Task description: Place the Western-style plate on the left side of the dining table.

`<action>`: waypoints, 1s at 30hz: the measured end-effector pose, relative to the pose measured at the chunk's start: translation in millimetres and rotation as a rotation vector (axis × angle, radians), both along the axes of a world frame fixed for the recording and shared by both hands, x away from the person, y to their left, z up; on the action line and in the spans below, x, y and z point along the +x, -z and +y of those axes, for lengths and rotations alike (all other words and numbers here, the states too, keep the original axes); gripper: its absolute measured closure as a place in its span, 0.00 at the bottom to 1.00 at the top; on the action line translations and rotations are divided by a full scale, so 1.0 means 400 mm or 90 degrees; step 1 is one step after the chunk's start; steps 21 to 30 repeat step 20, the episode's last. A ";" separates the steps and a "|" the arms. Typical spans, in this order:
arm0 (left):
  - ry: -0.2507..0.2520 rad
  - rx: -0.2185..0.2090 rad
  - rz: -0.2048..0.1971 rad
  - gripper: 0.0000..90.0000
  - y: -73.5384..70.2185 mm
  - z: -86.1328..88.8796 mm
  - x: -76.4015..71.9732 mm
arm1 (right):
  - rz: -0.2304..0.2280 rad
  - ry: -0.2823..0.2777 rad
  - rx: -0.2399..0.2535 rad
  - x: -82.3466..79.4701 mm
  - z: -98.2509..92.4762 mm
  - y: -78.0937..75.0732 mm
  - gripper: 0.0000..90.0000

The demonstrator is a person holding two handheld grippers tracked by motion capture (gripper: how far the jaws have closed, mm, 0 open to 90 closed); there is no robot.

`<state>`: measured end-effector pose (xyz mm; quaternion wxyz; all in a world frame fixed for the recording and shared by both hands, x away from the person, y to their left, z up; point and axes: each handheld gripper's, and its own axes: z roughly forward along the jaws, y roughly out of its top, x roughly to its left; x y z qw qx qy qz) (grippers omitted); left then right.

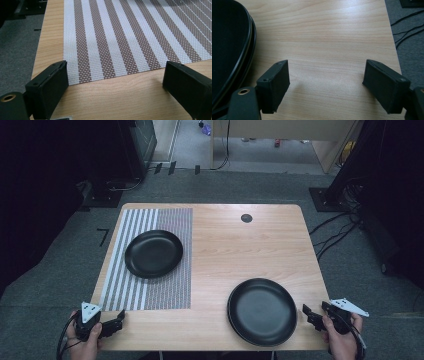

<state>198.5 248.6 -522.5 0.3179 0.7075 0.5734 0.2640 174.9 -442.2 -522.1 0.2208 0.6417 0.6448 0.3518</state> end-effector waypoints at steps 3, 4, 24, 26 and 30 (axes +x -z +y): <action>-0.004 -0.001 -0.005 0.07 0.002 -0.001 -0.002 | -0.008 0.004 -0.036 -0.002 0.017 0.006 0.20; -0.004 -0.001 -0.005 0.07 0.002 -0.001 -0.002 | -0.008 0.004 -0.036 -0.002 0.017 0.006 0.20; 0.000 -0.003 -0.010 0.06 0.004 0.000 -0.002 | -0.029 0.013 -0.085 -0.022 0.038 0.022 0.15; 0.000 -0.003 -0.010 0.06 0.004 0.000 -0.002 | -0.029 0.013 -0.085 -0.022 0.038 0.022 0.15; 0.000 -0.003 -0.010 0.06 0.004 0.000 -0.002 | -0.029 0.013 -0.085 -0.022 0.038 0.022 0.15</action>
